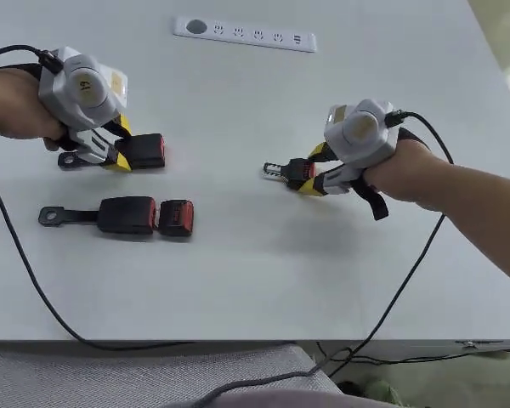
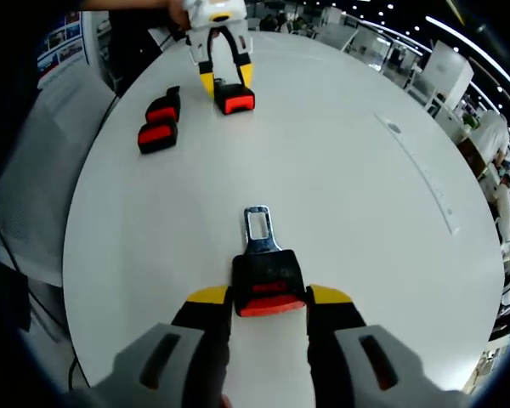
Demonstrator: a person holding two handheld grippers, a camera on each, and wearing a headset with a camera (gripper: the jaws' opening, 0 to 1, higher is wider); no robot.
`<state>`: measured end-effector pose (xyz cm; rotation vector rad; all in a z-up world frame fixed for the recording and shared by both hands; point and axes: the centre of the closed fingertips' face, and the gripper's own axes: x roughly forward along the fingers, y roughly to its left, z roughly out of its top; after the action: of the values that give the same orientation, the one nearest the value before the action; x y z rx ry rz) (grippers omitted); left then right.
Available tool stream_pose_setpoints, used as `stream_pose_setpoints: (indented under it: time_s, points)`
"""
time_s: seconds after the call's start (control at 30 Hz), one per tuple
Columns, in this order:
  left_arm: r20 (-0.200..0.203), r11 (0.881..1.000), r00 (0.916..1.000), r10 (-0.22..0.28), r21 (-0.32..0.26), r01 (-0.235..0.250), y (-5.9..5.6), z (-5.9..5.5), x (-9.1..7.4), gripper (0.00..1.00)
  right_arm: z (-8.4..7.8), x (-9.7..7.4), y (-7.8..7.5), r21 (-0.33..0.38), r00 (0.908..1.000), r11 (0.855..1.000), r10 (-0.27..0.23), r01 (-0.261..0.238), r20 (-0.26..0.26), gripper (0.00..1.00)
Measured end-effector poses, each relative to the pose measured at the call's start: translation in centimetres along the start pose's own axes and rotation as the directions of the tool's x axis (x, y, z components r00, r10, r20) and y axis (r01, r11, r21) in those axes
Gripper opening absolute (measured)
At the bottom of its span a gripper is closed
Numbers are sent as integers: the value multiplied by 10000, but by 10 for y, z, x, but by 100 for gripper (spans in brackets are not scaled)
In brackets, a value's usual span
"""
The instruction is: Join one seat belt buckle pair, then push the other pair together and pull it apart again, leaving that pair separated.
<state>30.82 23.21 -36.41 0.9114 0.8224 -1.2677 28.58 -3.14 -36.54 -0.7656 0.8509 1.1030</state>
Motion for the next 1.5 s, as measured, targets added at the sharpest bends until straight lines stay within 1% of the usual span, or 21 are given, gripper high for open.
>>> stream_pose_setpoints:
  time_s: [0.07,0.17,0.23,0.33,0.37,0.4,0.47,0.6,0.63,0.7,0.8,0.93,0.97,1.07,1.27,1.5]
  points:
    - [13,9999,10000,-68,134,68,-1,0,1,32,0,1,-1,-113,9999,9999,96,-97,-61,35]
    - [-15,9998,9999,-116,191,116,-1,0,1,32,-1,3,2,-481,9995,9987,180,-192,-263,34]
    - [-88,9993,9999,-130,360,133,-2,0,1,32,-1,3,3,-528,9993,9983,222,-238,-315,34]
    - [-291,9968,9994,-163,772,185,-3,0,3,32,0,2,4,-517,9991,9981,332,-345,-272,34]
    - [-442,9945,9989,-152,1025,197,-3,-1,4,32,0,2,4,-515,9990,9979,368,-381,-258,34]
    - [-488,9943,9987,-150,1049,201,-3,-2,4,32,1,2,5,-533,9988,9977,417,-430,-258,33]
    - [-464,9957,9986,-243,878,283,-3,-1,4,31,1,2,6,-524,9984,9973,492,-506,-275,33]
    - [-530,9961,9982,-269,827,313,-4,0,3,31,2,1,7,-532,9977,9967,601,-617,-308,33]
    - [-651,9947,9976,-224,984,288,-5,1,3,31,3,1,7,-534,9976,9966,616,-633,-329,33]
    - [-767,9939,9969,-195,1072,277,-6,2,3,31,3,1,8,-422,9976,9971,623,-636,-309,33]
    - [-776,9943,9968,-198,1030,278,-6,1,2,31,4,0,8,-361,9978,9974,619,-628,-255,33]
    - [-688,9956,9974,-225,891,286,-5,1,2,31,5,0,8,-453,9973,9968,647,-662,-338,34]
    - [-678,9957,9974,-233,876,292,-5,1,2,31,7,0,9,-745,9974,9950,636,-661,-352,34]
    - [-642,9969,9976,-262,731,309,-5,1,2,31,11,2,10,-758,9975,9951,611,-637,-355,34]
    - [-606,9976,9977,-310,593,346,-3,0,2,31,32,12,14,-1071,9978,9925,554,-589,-356,34]
    - [-742,9978,9969,-272,583,315,-1,-2,3,31,65,30,25,-1124,9977,9915,670,-654,103,34]
